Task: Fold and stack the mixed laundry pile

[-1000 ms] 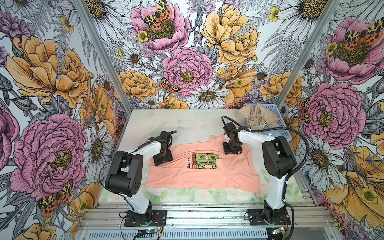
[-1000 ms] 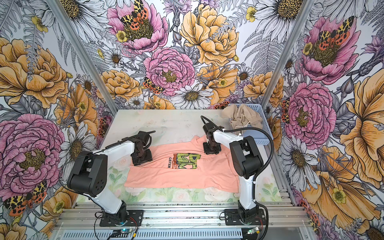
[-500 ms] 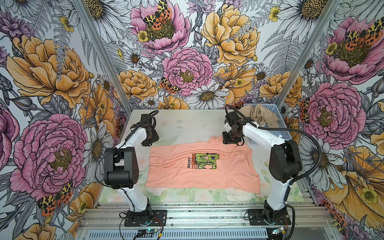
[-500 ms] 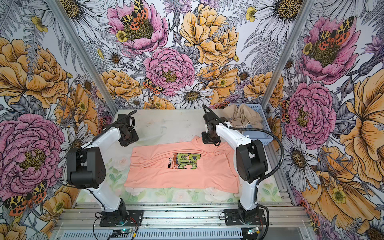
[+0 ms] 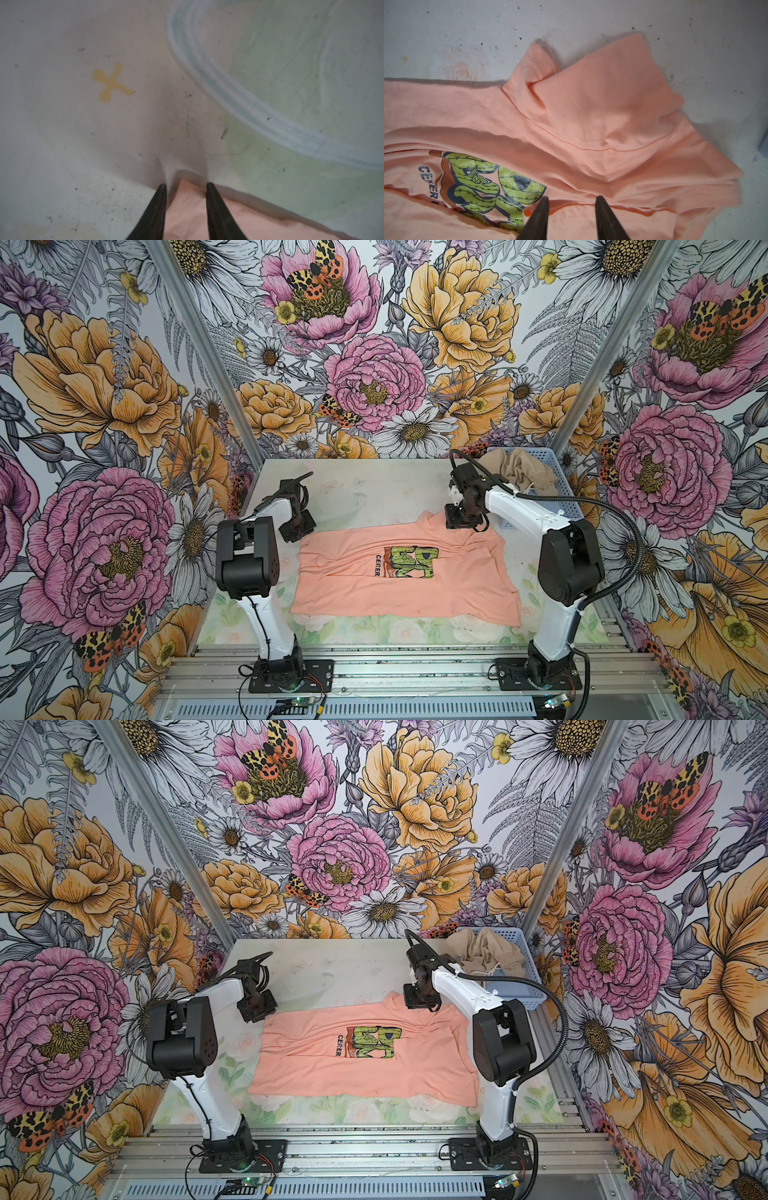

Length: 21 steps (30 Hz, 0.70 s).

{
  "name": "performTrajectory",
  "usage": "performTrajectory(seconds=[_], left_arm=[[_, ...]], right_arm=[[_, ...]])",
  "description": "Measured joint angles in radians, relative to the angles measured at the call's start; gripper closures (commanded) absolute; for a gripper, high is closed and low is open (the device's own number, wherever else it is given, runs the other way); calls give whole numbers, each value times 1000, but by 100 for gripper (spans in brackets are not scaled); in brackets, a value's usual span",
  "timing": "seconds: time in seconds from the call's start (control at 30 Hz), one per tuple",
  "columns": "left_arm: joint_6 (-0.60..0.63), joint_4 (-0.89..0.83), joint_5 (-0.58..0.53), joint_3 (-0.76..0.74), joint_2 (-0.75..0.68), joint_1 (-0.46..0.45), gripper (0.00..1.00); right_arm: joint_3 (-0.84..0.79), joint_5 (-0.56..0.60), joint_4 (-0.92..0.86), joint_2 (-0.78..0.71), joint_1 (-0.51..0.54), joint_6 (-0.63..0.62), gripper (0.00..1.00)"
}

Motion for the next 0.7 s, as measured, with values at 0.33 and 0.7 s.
performTrajectory(seconds=[0.33,0.7], left_arm=[[5,8,-1,-3,3,0,84],[2,9,7,-42,-63,-14,100]], right_arm=[[0,0,0,0,0,0,60],[164,12,20,111,-77,-9,51]])
